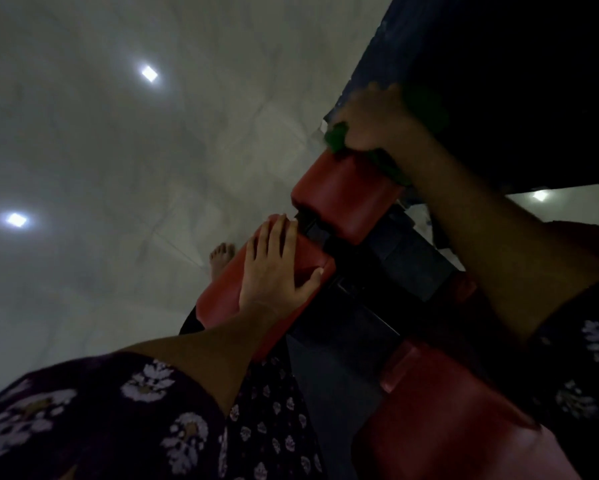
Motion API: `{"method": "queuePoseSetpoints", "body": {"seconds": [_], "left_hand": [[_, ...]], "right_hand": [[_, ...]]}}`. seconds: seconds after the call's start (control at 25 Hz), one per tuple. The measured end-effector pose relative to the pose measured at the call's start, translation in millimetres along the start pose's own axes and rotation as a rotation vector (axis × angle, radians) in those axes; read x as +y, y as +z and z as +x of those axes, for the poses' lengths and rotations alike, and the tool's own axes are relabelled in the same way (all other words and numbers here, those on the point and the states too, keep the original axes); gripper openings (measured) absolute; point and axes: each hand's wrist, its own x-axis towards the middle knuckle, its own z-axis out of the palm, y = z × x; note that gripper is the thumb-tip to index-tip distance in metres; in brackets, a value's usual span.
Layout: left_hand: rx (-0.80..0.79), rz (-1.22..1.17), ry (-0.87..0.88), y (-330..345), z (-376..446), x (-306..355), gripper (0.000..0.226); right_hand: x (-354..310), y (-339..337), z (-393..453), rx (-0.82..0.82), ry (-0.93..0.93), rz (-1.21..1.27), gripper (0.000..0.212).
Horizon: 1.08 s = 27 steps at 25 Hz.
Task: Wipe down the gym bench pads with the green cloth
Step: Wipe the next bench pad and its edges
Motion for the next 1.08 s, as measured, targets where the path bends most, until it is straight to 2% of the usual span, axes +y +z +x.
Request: {"method": "queuePoseSetpoints", "body": {"seconds": [0.08,0.16,0.24,0.36,0.44,0.48,0.56,0.64,0.72,0.8,0.92,1.08], "left_hand": [[0.012,-0.001,0.004,-1,-1,0,0.083],[0.017,-0.01,0.005,-1,-1,1,0.083],[0.02,-0.018,0.007,0,0,0,0.083],[0.033,-0.009,0.008,0,0,1,0.083],[0.036,-0.007,0.01,1,1,1,0.083],[0.038,-0.01,0.01,0,0,1,0.082],[0.038,-0.019,0.007,0,0,1,0.082],[0.019,-0.026,0.002,0,-1,1,0.084],[0.017,-0.033,-0.003,0,-2,1,0.085],[0.027,-0.043,-0.01,-1,-3,1,0.084],[0.02,-0.039,-0.003,-1,-3,0,0.083],[-0.005,-0.033,-0.002,1,-3,0,0.083]], "right_hand": [[-36,-1,-7,-0.027,-0.241,-0.023,0.041],[-42,3,4,-0.075,-0.346,-0.016,0.04],[-27,0,26,-0.123,-0.258,-0.066,0.03],[-8,-1,44,-0.066,-0.077,-0.033,0.034],[-24,1,27,-0.127,-0.155,-0.038,0.032],[-34,5,13,-0.107,-0.192,-0.024,0.032],[-49,13,-27,0.037,-0.3,0.011,0.041],[-42,39,-65,0.146,-0.325,0.091,0.053],[-17,71,-94,0.304,-0.284,0.235,0.063],[-4,100,-116,0.425,-0.146,0.391,0.074],[-29,102,-114,0.457,-0.028,0.434,0.069],[-69,48,-66,0.288,-0.079,0.29,0.048]]}}
